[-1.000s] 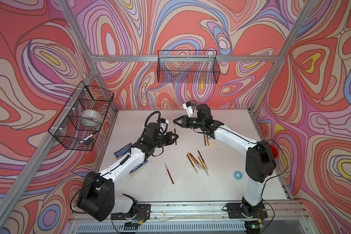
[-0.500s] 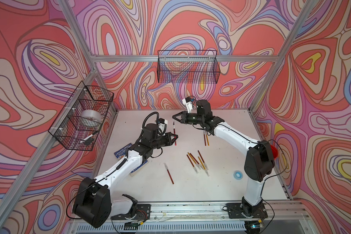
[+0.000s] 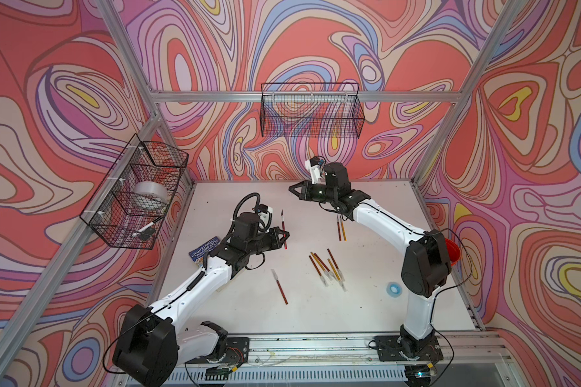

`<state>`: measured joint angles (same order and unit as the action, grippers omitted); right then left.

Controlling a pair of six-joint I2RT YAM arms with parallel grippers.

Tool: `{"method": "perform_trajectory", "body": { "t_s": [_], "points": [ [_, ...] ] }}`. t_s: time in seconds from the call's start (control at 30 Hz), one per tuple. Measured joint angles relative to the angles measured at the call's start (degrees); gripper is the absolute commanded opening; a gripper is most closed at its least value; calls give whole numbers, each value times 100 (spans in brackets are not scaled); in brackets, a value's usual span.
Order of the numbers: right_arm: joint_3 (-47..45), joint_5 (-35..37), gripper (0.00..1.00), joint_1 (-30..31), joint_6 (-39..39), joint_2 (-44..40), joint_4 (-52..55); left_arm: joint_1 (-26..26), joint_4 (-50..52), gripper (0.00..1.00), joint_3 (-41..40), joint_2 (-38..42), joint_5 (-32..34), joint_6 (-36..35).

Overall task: Remove protective caps from carving knives
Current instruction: Remove the protective sleeve from the carving knife, then place the protective sleeve at the center of the board.

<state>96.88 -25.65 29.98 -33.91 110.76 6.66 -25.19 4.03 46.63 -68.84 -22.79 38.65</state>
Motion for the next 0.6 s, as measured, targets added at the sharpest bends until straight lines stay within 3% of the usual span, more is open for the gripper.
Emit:
{"method": "perform_trajectory", "body": {
  "t_s": [0.33,0.6],
  "points": [
    [-343,291,0,-4,-22,404,44,319,1355,0,350,317,1054,-83],
    [-317,643,0,457,136,1040,437,1071,1834,0,509,57,1143,-63]
  ]
}}
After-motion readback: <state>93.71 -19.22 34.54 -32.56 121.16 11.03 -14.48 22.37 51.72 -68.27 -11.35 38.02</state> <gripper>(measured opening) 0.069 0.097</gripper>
